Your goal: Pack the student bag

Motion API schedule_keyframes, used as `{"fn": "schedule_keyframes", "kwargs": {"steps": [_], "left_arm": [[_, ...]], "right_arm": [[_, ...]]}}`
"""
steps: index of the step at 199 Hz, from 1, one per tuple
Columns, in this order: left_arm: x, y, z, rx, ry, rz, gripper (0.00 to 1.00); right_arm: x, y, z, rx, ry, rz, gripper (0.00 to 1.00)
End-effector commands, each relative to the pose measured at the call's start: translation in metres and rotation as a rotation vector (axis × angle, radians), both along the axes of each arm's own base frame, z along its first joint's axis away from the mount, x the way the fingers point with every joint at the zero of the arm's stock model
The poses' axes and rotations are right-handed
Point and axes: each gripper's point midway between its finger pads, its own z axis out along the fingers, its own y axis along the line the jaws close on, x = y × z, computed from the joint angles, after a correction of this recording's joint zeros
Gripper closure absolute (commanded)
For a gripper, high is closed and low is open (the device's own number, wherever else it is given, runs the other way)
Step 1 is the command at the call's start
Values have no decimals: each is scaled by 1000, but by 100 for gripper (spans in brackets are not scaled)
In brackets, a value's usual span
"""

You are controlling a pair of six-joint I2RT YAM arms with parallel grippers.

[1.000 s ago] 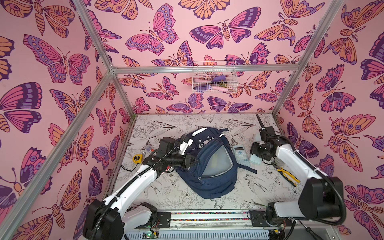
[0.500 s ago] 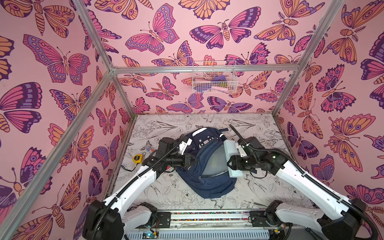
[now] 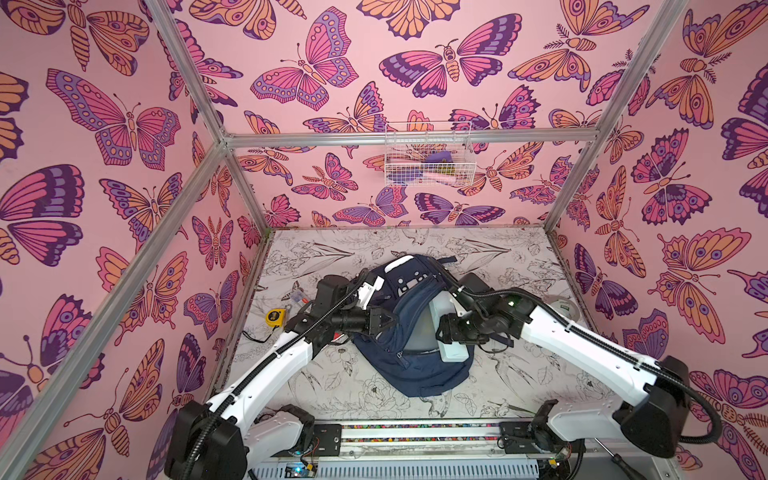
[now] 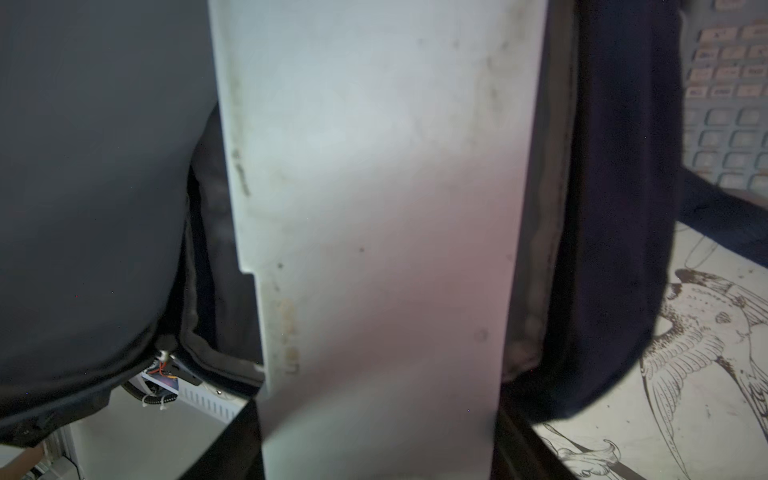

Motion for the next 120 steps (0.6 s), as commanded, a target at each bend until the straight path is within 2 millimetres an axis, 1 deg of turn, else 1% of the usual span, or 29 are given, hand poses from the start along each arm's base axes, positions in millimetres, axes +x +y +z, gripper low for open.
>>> {"fn": "schedule_keyframes", "kwargs": {"steps": [1, 11, 27, 45, 62, 68, 78, 88, 106, 120], "left_arm": [[2, -2, 26, -68, -92, -19, 100], [2, -2, 26, -68, -92, -19, 100], [2, -2, 27, -70, -96, -19, 100], [2, -1, 27, -70, -100, -20, 100], [2, -2, 28, -72, -98, -22, 100], [2, -2, 28, -72, -97, -22, 100], [2, -2, 27, -72, -94, -21, 100], [2, -1, 28, -72, -96, -20, 100], [3, -1, 28, -72, -95, -16, 100], [4, 0, 28, -73, -93, -14, 100]], "right_arm": [[21, 16, 26, 40, -85, -2, 27], [26, 19, 31, 47, -105, -6, 22], [31, 18, 35, 47, -129, -20, 18], [29, 16, 35, 53, -133, -22, 15], [25, 10, 37, 55, -147, -28, 14], [25, 5, 41, 47, -165, -36, 13], [24, -7, 46, 19, -199, -56, 9], [26, -19, 53, -2, -242, -89, 0], [27, -36, 64, -1, -290, -180, 1], [31, -53, 73, 1, -378, -245, 1]]}}
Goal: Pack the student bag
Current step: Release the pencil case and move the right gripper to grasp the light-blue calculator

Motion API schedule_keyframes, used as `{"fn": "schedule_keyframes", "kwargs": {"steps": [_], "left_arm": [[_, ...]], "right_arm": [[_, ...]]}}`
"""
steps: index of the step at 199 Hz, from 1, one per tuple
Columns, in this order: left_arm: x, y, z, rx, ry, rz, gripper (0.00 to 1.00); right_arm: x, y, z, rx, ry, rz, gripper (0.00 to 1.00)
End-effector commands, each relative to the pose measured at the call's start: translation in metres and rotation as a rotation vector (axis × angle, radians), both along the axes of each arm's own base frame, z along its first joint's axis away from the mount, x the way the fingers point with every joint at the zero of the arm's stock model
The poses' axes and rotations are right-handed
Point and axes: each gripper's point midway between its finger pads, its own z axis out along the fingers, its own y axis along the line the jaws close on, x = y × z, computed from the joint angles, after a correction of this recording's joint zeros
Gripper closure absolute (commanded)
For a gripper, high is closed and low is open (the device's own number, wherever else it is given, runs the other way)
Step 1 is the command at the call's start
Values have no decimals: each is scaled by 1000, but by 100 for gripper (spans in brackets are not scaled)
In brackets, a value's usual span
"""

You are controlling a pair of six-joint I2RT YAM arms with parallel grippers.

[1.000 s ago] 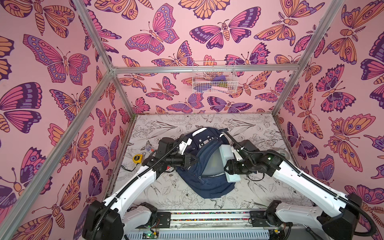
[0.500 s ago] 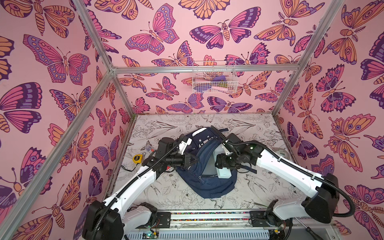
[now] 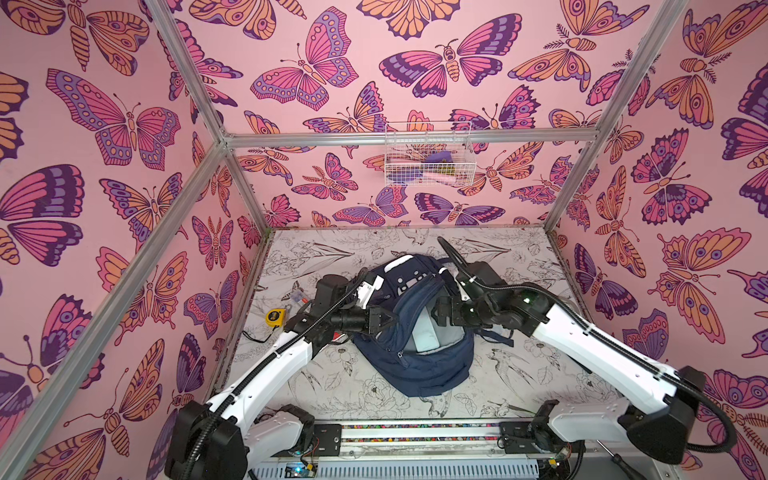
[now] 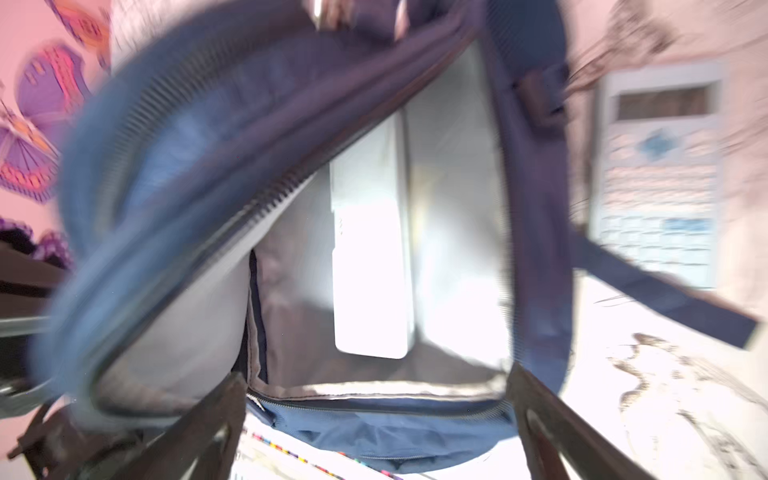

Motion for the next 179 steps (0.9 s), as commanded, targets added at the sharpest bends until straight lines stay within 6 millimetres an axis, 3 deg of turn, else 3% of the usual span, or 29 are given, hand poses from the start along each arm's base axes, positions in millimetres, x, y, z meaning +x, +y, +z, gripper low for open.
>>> {"fn": "schedule_keyframes", "kwargs": {"steps": [1, 15, 30, 49, 71, 100, 144, 179], "left_arm": [[3, -1, 26, -62, -98, -13, 100], [3, 0, 27, -63, -99, -12, 100], [3, 0, 28, -63, -104, -8, 100], [3, 1, 27, -60, -105, -4, 100], [4, 1, 27, -60, -104, -3, 100], [4, 2, 27, -59, -105, 1, 100], [4, 1, 25, -60, -96, -5, 100], [4, 0, 25, -62, -95, -9, 100]], "right_arm": [[6, -35, 12, -36, -125, -144, 1], [13, -71, 20, -44, -268, -304, 1], [14, -101, 11, 19, -287, -391, 1], [18, -132, -23, 82, -151, -485, 1], [25, -155, -60, -51, -17, -465, 1], [39, -163, -99, -201, 121, -378, 1], [68, -145, -144, -268, 265, -221, 1], [73, -134, -184, -269, 360, -165, 1]]}}
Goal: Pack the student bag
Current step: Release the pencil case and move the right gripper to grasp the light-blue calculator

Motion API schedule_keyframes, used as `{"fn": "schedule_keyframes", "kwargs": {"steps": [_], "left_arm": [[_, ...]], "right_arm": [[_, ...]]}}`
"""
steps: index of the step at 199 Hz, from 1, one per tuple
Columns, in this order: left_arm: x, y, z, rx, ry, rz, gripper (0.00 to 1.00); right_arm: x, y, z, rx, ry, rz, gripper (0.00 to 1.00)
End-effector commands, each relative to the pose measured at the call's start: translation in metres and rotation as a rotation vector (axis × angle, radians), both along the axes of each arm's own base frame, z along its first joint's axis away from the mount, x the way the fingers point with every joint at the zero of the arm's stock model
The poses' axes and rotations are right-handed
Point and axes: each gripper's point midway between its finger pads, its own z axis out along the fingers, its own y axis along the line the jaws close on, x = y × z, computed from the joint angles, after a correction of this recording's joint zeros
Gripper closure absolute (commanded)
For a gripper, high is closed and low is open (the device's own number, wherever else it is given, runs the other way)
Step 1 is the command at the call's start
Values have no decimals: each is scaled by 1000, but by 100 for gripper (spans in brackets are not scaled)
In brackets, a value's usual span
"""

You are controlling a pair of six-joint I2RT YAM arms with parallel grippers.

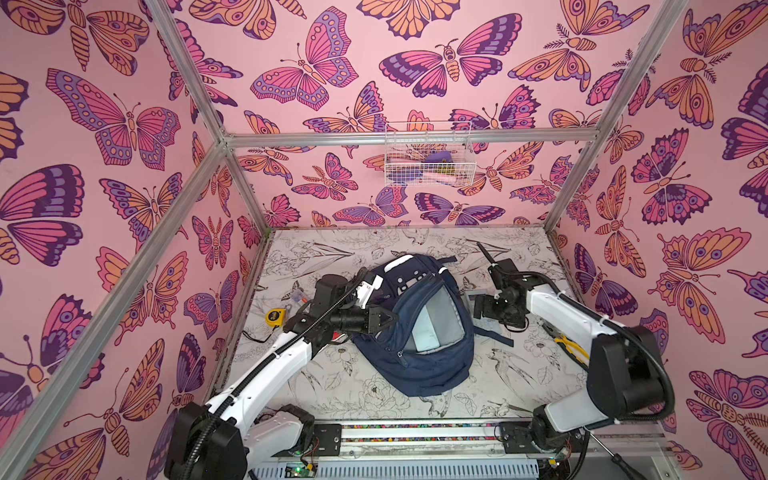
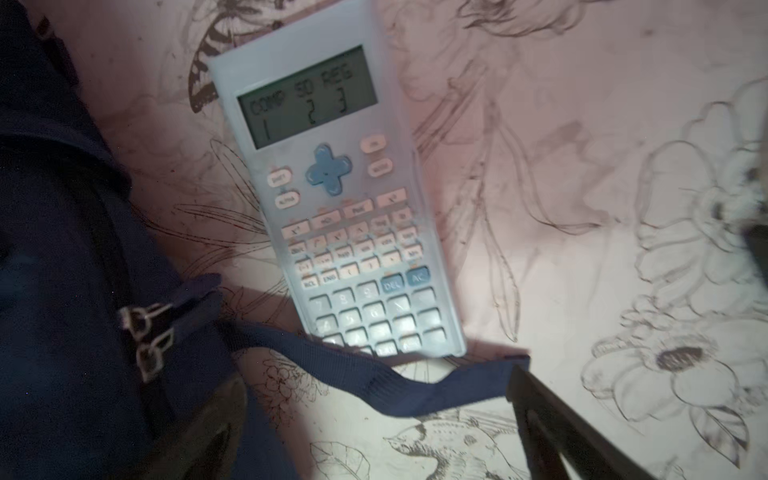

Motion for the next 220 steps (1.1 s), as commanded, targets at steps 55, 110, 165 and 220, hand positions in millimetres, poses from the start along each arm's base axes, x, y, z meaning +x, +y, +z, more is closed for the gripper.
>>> {"fn": "schedule_keyframes", "kwargs": {"steps": [55, 110, 165, 220], "left_arm": [[5, -2, 23, -62, -89, -18, 100], [5, -1, 22, -61, -86, -17, 100], [5, -1, 22, -60, -88, -14, 100], [5, -1, 23, -62, -86, -16, 100]], "right_arm": [[-11, -1, -47, -66, 124, 80, 2], [-16, -25, -52, -188, 150, 13, 23], [-15, -43, -43, -232, 123, -51, 45], [-6, -33, -37, -150, 104, -32, 7]]}}
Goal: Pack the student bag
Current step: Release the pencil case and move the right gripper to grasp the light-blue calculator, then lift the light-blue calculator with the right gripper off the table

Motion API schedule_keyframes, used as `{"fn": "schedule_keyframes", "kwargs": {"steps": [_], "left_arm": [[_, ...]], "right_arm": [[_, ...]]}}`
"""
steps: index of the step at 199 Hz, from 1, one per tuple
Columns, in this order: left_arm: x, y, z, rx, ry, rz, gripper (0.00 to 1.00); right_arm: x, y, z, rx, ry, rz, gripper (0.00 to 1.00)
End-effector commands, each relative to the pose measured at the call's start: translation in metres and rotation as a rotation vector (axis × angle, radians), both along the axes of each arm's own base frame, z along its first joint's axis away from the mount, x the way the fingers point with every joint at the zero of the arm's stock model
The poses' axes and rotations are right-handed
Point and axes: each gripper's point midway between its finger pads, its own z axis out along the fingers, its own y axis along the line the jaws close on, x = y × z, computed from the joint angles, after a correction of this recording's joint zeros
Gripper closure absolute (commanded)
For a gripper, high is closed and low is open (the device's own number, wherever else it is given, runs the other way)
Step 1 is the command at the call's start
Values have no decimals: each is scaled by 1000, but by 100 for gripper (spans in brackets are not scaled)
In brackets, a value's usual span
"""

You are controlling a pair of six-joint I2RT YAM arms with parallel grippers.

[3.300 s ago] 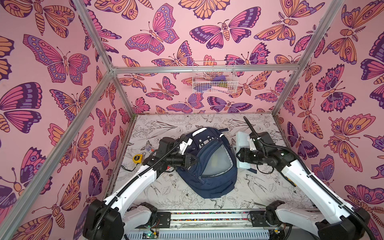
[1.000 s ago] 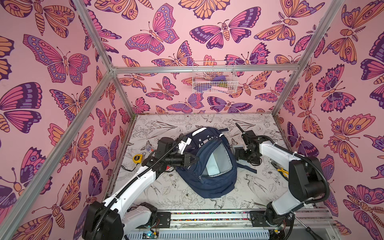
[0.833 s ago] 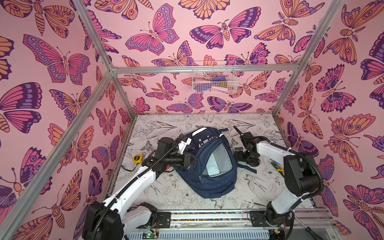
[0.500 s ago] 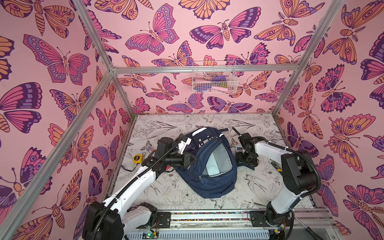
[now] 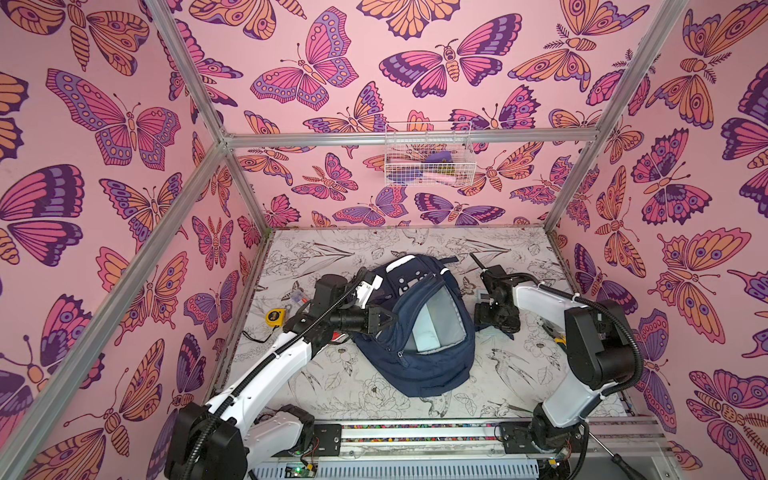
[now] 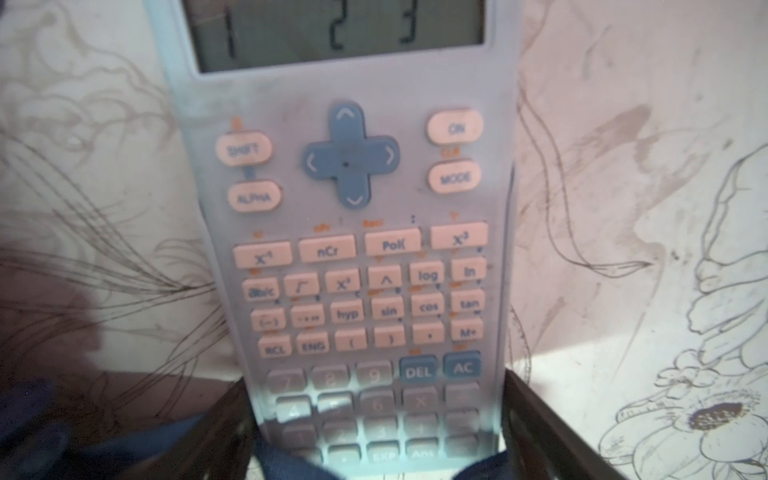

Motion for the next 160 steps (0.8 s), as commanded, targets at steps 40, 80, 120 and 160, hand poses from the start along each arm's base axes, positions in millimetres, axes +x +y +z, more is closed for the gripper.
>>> {"fn": "schedule_keyframes", "kwargs": {"steps": [40, 80, 120, 160], "left_arm": [[5, -1, 21, -58, -85, -12, 100], [6, -1, 21, -58, -83, -13, 100], [7, -1, 21, -59, -84, -10, 100], [7, 0, 21, -60, -81, -9, 100]], "right_arm": [[7, -9, 0, -39, 23, -10, 6], [9, -13, -9, -54, 38, -15, 16], [6, -22, -13, -94, 53, -20, 29], [9, -28, 26, -113, -28, -26, 45]]}}
